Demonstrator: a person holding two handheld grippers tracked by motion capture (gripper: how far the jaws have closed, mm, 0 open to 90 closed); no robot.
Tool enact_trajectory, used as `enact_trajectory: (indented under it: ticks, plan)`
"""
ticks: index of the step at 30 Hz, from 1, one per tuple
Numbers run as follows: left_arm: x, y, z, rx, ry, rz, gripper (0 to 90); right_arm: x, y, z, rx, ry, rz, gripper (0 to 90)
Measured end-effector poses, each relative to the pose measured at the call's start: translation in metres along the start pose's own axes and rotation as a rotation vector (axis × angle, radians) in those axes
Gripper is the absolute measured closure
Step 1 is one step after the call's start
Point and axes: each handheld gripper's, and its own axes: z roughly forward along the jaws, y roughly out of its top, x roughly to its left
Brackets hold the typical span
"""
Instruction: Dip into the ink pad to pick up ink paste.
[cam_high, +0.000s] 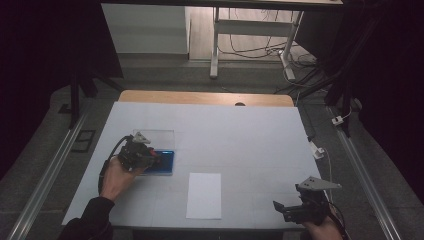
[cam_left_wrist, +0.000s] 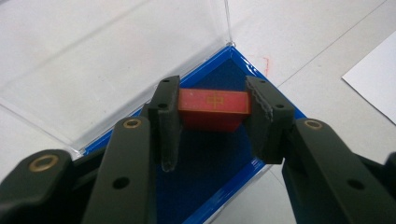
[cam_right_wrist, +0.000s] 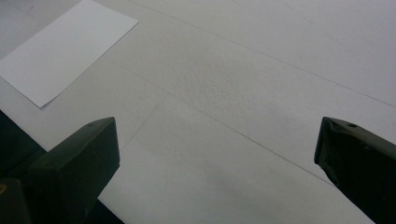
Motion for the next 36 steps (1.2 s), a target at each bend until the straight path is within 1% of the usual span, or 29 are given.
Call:
enact_trajectory:
  ticks: [6, 8, 10, 11, 13, 18, 21, 27, 28, 29, 33, 35, 36]
  plan:
    - [0.001, 0.000, 0.002, 0.004, -0.006, -0.004, 58.2, 0.000, 0.000, 0.000, 0.000, 0.000, 0.000, 0.3]
    - [0.000, 0.000, 0.003, 0.010, -0.004, -0.003, 58.2, 0.000, 0.000, 0.000, 0.000, 0.000, 0.001, 0.3]
    - [0.000, -0.001, 0.005, 0.027, -0.001, 0.004, 58.2, 0.000, 0.000, 0.000, 0.000, 0.000, 0.000, 0.3]
    - [0.000, -0.001, 0.006, 0.025, 0.001, 0.010, 58.2, 0.000, 0.000, 0.000, 0.000, 0.000, 0.000, 0.3]
    - [-0.001, -0.001, 0.006, 0.028, 0.000, 0.008, 58.3, 0.000, 0.000, 0.000, 0.000, 0.000, 0.000, 0.3]
    - [0.000, -0.004, 0.007, 0.016, -0.007, 0.002, 58.5, 0.000, 0.000, 0.000, 0.000, 0.000, -0.001, 0.3]
    - [-0.001, -0.005, 0.008, 0.011, -0.003, 0.005, 58.6, 0.000, 0.000, 0.000, 0.001, 0.000, -0.001, 0.3]
    - [-0.006, -0.007, 0.009, -0.005, 0.030, 0.022, 58.7, 0.000, 0.000, 0.000, 0.004, -0.001, -0.003, 0.3]
    - [-0.009, -0.007, 0.009, -0.006, 0.048, 0.032, 58.7, 0.000, 0.000, 0.000, 0.004, -0.001, -0.003, 0.3]
    - [-0.009, -0.007, 0.009, -0.006, 0.048, 0.032, 58.7, 0.000, 0.000, 0.000, 0.004, -0.001, -0.003, 0.3]
    - [-0.014, -0.007, 0.010, -0.006, 0.079, 0.057, 58.7, 0.000, 0.000, 0.000, 0.005, -0.001, -0.003, 0.3]
    - [-0.016, -0.007, 0.010, -0.004, 0.088, 0.066, 58.7, 0.000, 0.000, 0.000, 0.006, 0.000, -0.003, 0.3]
    - [-0.015, -0.007, 0.010, -0.005, 0.083, 0.061, 58.8, 0.000, 0.000, 0.000, 0.006, 0.000, -0.003, 0.3]
